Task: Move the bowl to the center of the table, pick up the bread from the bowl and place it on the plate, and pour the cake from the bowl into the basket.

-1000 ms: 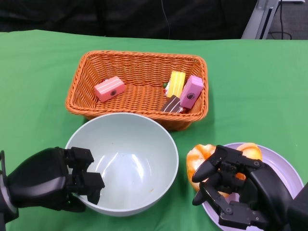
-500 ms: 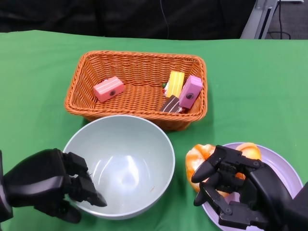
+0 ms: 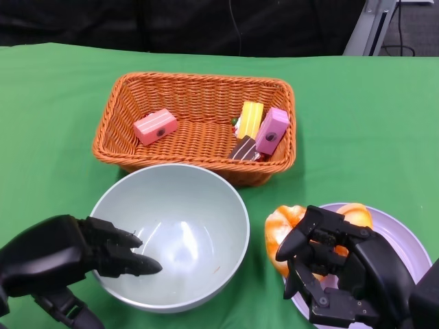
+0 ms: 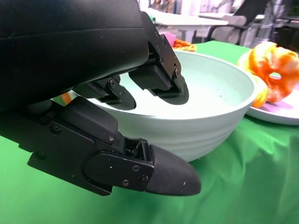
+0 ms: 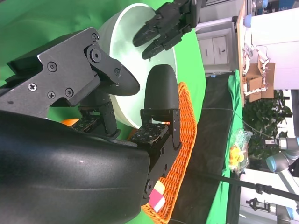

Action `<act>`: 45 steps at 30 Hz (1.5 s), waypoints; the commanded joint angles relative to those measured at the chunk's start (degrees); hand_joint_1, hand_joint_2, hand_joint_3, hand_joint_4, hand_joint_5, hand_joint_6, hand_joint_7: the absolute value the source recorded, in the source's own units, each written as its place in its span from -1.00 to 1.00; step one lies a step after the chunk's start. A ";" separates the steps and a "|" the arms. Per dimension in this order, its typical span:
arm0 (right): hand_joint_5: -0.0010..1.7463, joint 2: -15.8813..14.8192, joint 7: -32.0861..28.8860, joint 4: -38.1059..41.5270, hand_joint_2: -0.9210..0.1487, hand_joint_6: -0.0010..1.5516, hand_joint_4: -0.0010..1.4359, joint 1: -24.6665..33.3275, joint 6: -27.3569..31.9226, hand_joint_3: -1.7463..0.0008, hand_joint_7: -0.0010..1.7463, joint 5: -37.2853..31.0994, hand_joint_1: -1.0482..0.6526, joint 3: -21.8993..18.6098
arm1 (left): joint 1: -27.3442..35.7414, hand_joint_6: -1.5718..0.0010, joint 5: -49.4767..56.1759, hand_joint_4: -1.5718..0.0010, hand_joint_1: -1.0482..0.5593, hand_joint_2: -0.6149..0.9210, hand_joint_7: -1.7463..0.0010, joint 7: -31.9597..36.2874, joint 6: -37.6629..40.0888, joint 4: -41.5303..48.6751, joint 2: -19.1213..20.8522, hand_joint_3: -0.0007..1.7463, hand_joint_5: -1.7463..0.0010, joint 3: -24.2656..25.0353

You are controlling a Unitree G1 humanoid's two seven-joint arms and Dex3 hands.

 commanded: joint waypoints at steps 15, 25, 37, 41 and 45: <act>0.85 -0.48 0.62 1.66 -0.34 -0.21 -0.04 -0.79 -0.37 -0.29 0.65 0.83 0.12 -1.62 | 12.18 0.73 -84.43 0.68 -0.75 1.00 0.94 -73.67 25.92 -15.60 -10.72 -0.59 0.91 23.34; 0.88 -0.23 0.19 1.95 -0.34 -0.22 -0.07 -1.26 0.16 -0.26 0.66 0.63 0.11 -1.66 | 16.61 -0.07 -85.17 -0.19 0.02 1.00 0.88 -78.78 36.75 -28.05 -18.83 -0.87 0.82 33.67; 0.84 -0.17 1.60 7.48 -0.37 -0.19 -0.01 -5.16 -6.06 -0.20 0.64 0.64 0.02 -2.30 | 21.52 0.04 -77.40 0.02 0.14 0.77 -0.51 -81.96 47.33 -32.48 -25.87 -0.16 -0.81 35.45; 0.86 0.12 2.88 8.82 -0.35 -0.18 0.01 -5.59 -7.62 -0.23 0.64 1.49 -0.03 -2.37 | 22.93 0.08 -76.83 0.02 0.16 0.76 -0.61 -85.01 49.30 -33.23 -25.36 -0.07 -0.88 36.16; 0.89 1.33 3.26 9.76 -0.32 -0.15 0.03 -6.34 -7.39 -0.20 0.66 2.20 -0.06 -1.85 | 24.04 0.14 -77.62 0.10 0.12 0.78 -0.64 -89.07 51.67 -33.96 -25.26 -0.12 -0.93 37.17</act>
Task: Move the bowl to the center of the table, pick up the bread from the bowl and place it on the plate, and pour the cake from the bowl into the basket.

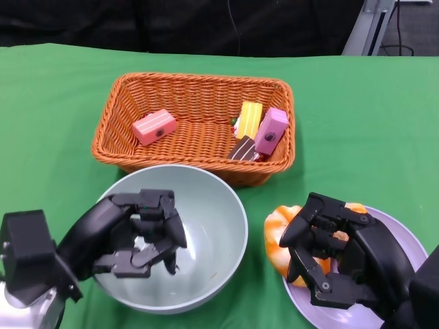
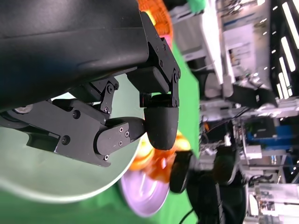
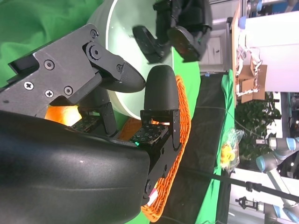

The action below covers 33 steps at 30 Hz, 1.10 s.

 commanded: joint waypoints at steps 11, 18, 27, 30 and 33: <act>0.93 0.44 2.00 -4.55 -0.43 -0.11 0.04 -2.41 7.00 -0.05 0.61 6.00 -0.08 -1.11 | 1.48 0.15 0.74 0.11 0.04 0.75 -0.67 -3.59 8.05 -9.26 0.76 -0.07 -0.95 2.04; 0.99 -0.26 1.47 -10.19 -0.40 -0.12 0.03 -0.84 11.32 -0.09 0.69 6.94 -0.06 -0.76 | 2.48 0.14 1.37 0.10 0.01 0.76 -0.68 -3.41 11.77 -13.64 0.58 -0.09 -0.97 1.86; 1.00 -0.90 1.31 -12.35 -0.29 -0.10 0.08 0.12 11.39 -0.21 0.70 5.42 -0.08 0.60 | 4.12 0.11 0.59 0.09 0.05 0.77 -0.63 -3.73 16.79 -18.17 0.92 -0.10 -0.98 2.26; 1.00 -0.97 1.44 -12.16 -0.29 -0.10 0.08 0.07 11.32 -0.22 0.69 5.55 -0.08 0.66 | 4.24 0.11 0.93 0.10 0.04 0.77 -0.63 -3.44 17.31 -18.65 0.93 -0.10 -0.97 2.37; 1.00 -1.12 1.42 -12.32 -0.29 -0.09 0.09 -0.01 11.61 -0.23 0.69 5.64 -0.06 0.66 | 4.10 0.11 0.99 0.10 0.06 0.78 -0.63 -3.69 17.21 -18.59 0.84 -0.10 -0.98 2.37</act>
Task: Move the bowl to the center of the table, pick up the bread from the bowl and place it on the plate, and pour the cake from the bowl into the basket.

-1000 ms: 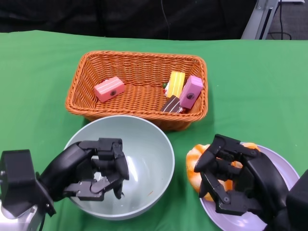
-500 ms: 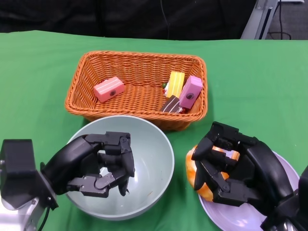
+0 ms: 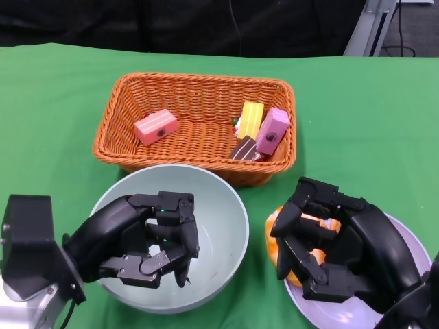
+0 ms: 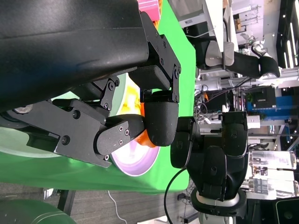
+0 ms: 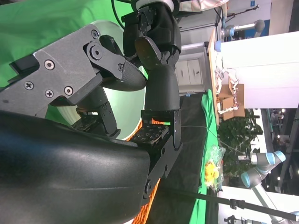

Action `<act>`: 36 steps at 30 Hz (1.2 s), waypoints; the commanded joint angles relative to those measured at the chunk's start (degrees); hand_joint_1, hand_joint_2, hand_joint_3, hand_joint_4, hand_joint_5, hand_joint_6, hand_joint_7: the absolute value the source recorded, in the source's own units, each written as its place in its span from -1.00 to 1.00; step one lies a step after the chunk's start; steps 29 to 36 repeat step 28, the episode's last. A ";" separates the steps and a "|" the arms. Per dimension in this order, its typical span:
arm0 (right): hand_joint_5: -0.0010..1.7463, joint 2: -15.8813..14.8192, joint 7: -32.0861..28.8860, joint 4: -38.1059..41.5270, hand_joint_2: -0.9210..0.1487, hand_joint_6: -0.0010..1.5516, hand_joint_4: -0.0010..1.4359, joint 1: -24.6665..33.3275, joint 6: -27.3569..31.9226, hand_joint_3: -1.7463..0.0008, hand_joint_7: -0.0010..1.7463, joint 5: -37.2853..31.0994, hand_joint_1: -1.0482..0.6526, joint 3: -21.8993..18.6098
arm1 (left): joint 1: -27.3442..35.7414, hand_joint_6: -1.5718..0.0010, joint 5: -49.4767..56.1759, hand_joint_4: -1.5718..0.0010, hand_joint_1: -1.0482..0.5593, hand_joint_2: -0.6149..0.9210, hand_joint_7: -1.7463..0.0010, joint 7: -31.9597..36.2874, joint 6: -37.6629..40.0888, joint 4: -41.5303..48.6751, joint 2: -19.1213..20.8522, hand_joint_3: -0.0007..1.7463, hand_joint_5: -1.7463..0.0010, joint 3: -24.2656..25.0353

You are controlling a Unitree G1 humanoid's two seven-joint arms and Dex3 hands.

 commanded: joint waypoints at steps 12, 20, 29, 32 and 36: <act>1.00 -1.66 -0.01 -2.59 -0.31 -0.13 0.05 2.14 1.37 -0.20 0.69 0.10 -0.05 0.84 | 1.11 0.12 0.90 0.11 0.04 0.78 -0.63 -0.14 0.11 -0.88 0.71 -0.11 -1.00 0.12; 1.00 -2.21 0.22 -3.37 -0.31 -0.16 0.05 2.69 2.27 -0.24 0.72 0.66 -0.02 1.08 | 0.95 0.10 1.01 0.11 0.04 0.78 -0.61 -0.49 -0.62 -0.56 0.63 -0.11 -1.00 0.11; 1.00 -1.80 0.06 -1.63 -0.28 -0.16 0.05 1.32 2.20 -0.25 0.71 0.41 -0.04 1.25 | -0.01 0.11 0.99 0.11 0.04 0.78 -0.61 -0.71 -0.38 0.40 1.15 -0.11 -0.98 0.63; 1.00 -1.80 0.06 -1.63 -0.28 -0.16 0.05 1.32 2.20 -0.25 0.71 0.41 -0.04 1.25 | -0.01 0.11 0.99 0.11 0.04 0.78 -0.61 -0.71 -0.38 0.40 1.15 -0.11 -0.98 0.63; 1.00 -1.80 0.06 -1.63 -0.28 -0.16 0.05 1.32 2.20 -0.25 0.71 0.41 -0.04 1.25 | -0.01 0.11 0.99 0.11 0.04 0.78 -0.61 -0.71 -0.38 0.40 1.15 -0.11 -0.98 0.63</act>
